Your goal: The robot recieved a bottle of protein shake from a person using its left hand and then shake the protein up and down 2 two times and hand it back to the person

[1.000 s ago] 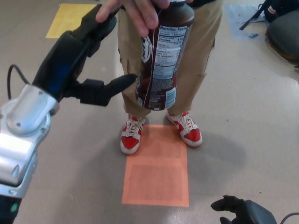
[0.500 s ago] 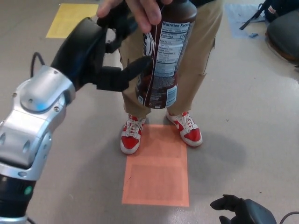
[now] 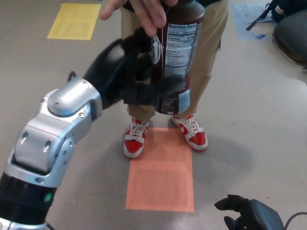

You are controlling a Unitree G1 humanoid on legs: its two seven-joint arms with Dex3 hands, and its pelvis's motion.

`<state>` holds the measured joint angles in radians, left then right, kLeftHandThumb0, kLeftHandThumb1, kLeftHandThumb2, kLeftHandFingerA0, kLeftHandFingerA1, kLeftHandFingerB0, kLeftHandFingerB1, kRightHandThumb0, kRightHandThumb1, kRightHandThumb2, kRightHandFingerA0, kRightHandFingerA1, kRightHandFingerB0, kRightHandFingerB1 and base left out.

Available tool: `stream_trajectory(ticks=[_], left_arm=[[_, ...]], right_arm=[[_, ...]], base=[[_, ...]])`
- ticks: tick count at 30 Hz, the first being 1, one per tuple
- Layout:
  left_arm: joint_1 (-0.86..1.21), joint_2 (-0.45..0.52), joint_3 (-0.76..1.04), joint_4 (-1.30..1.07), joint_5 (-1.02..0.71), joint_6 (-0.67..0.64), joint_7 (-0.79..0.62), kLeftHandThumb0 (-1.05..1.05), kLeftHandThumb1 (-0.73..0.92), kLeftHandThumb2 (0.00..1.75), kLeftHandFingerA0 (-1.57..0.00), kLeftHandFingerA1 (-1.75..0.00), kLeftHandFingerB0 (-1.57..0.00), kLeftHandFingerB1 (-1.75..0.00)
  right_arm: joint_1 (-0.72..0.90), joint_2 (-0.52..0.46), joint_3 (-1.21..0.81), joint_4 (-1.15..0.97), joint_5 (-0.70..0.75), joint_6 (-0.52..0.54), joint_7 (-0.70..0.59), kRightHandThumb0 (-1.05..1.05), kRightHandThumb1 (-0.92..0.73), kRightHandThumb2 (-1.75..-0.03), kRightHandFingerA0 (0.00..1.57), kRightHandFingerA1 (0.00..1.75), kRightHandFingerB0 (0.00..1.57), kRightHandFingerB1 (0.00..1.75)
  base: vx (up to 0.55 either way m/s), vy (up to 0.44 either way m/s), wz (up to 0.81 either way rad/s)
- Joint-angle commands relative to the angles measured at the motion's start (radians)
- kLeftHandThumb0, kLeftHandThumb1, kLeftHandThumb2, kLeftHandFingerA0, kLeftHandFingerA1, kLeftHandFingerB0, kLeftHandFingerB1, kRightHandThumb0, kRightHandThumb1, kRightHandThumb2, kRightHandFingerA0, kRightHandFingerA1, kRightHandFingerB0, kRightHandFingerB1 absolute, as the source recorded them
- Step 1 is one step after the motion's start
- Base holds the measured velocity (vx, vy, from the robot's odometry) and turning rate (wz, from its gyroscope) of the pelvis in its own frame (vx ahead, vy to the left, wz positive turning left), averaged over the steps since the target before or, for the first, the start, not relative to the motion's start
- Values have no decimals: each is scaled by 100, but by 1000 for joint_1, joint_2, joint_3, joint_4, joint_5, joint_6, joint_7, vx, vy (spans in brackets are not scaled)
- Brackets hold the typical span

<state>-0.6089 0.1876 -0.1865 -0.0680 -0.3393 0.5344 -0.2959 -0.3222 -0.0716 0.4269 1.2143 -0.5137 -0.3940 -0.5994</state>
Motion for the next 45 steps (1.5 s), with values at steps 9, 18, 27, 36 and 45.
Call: stream_trajectory(ticks=[9,18,27,36,45], left_arm=[[-125,-73,-40,-38,-194,647,-43,-84,53,60,-3,-28,0,0],[-84,-217,-11,-96,-57,555,166,-75,47,84,-15,-46,0,-14],[38,-345,-39,-105,150,173,347,-17,87,67,-110,-53,-51,-37],[32,-337,-15,-47,208,72,353,-20,87,67,-112,-62,-72,-88],[65,-310,-17,-33,250,37,338,-18,86,67,-113,-63,-65,-102]], right_arm=[[-36,-33,11,29,-35,-82,-58,-24,-75,-63,91,48,78,44],[-42,-29,9,36,-38,-81,-63,-25,-76,-63,94,52,80,45],[-51,-25,-4,47,-30,-95,-47,-25,-75,-64,92,48,80,45],[-68,-25,-10,55,-34,-96,-43,-25,-76,-64,95,58,80,44],[-72,-14,-17,63,-33,-105,-47,-26,-77,-63,94,52,80,45]], base=[[0,0,0],[0,0,0],[0,0,0],[0,0,0],[0,0,0]])
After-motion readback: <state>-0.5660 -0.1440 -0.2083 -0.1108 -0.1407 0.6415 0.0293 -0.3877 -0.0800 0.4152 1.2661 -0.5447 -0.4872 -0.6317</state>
